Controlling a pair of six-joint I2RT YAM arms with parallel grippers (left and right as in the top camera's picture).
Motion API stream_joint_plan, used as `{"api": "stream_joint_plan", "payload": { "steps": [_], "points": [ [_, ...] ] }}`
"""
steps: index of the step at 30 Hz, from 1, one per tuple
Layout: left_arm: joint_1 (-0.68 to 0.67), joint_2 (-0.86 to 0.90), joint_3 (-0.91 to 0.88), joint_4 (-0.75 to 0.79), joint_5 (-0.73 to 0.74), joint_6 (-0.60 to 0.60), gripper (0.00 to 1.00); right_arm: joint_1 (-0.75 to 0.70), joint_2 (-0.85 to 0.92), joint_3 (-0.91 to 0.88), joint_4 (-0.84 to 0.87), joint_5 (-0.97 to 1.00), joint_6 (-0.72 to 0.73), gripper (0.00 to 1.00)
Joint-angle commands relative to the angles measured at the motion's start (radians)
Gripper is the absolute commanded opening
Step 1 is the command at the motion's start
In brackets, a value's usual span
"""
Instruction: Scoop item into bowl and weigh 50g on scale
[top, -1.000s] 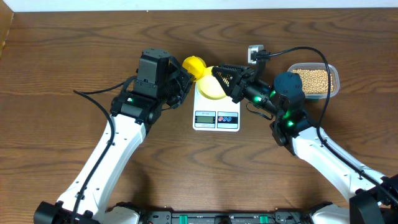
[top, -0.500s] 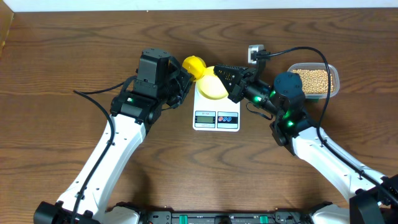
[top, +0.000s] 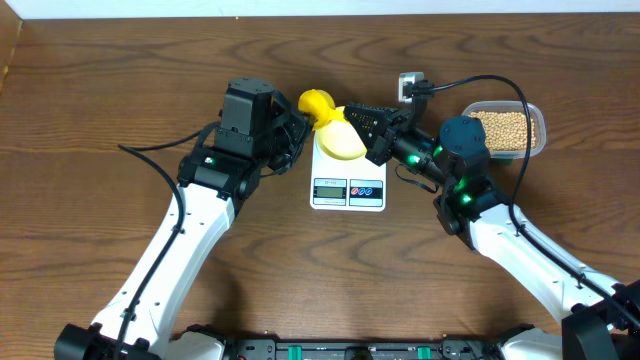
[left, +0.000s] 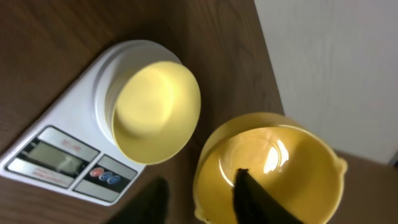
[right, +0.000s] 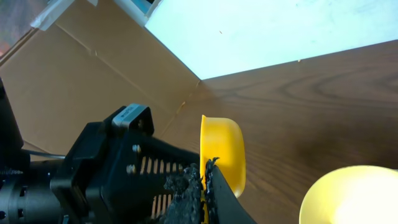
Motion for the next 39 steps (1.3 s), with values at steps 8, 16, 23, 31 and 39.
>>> {"api": "stream_joint_plan", "payload": {
  "steps": [8, 16, 23, 31, 39],
  "points": [
    [-0.001, -0.011, 0.016, 0.002, -0.007, 0.011, 0.49, 0.005, 0.0, 0.021, 0.002, 0.02, -0.013, 0.01],
    [0.025, -0.013, 0.016, 0.003, 0.016, 0.049, 0.56, -0.027, 0.0, 0.021, -0.023, 0.019, -0.013, 0.01],
    [0.061, -0.014, 0.016, 0.002, 0.063, 0.094, 0.56, -0.067, 0.0, 0.021, -0.057, -0.01, -0.014, 0.01],
    [0.069, -0.014, 0.016, 0.001, 0.069, 0.107, 0.56, -0.117, 0.0, 0.021, -0.094, -0.061, -0.016, 0.01],
    [0.087, -0.014, 0.016, -0.003, 0.069, 0.138, 0.63, -0.209, -0.002, 0.021, -0.174, -0.158, -0.016, 0.01]
  ]
}}
